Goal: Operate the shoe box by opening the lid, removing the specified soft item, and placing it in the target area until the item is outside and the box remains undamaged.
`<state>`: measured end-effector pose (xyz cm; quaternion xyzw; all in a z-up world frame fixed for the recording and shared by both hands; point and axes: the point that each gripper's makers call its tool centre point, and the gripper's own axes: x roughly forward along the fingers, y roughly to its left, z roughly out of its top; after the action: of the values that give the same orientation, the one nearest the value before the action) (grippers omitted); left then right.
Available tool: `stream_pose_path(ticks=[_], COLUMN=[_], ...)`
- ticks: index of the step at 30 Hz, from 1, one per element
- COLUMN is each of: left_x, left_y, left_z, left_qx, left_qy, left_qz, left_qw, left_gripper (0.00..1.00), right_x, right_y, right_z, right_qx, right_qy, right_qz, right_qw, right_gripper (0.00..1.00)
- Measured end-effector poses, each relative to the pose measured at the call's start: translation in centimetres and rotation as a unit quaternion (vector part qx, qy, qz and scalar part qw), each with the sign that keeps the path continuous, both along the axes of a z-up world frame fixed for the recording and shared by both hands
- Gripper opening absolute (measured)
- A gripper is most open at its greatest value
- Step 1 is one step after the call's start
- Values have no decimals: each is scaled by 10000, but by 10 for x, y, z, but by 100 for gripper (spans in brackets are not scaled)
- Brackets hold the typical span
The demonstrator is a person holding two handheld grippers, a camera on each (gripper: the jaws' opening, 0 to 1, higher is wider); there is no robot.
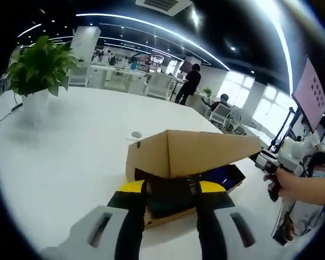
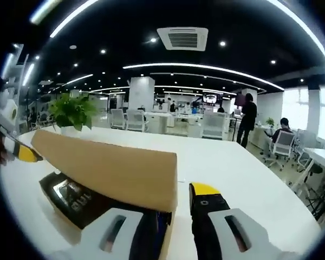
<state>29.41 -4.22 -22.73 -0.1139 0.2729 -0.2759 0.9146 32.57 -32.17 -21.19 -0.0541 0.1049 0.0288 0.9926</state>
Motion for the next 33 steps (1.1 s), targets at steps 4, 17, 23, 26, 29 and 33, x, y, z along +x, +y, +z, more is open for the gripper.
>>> stream_pose_path(ticks=[4, 17, 23, 26, 29, 33], left_x=[-12, -36, -42, -46, -44, -43], left_y=[-10, -23, -33, -36, -34, -33], left_z=[7, -26, -29, -33, -35, -34], left_qx=[207, 837, 1187, 1328, 1625, 1727], left_qy=[-236, 51, -194, -106, -304, -356], left_qz=[-460, -1341, -1793, -2019, -2133, -2217], left_qw=[9984, 9874, 9764, 9703, 9629, 9590], left_gripper=[37, 43, 45, 45, 45, 45], right_x=[4, 13, 17, 16, 15, 9], right_y=[-4, -1, -2, -1, -1, -3], right_z=[14, 21, 24, 23, 24, 9], right_qx=[-383, -187, -429, 49, -77, 560], right_qy=[-181, -140, 105, 55, 61, 765], right_qz=[2, -83, -139, -334, -317, -462], right_qw=[9991, 9997, 9989, 9994, 9994, 9944], right_gripper=[6, 0, 0, 0, 0, 0])
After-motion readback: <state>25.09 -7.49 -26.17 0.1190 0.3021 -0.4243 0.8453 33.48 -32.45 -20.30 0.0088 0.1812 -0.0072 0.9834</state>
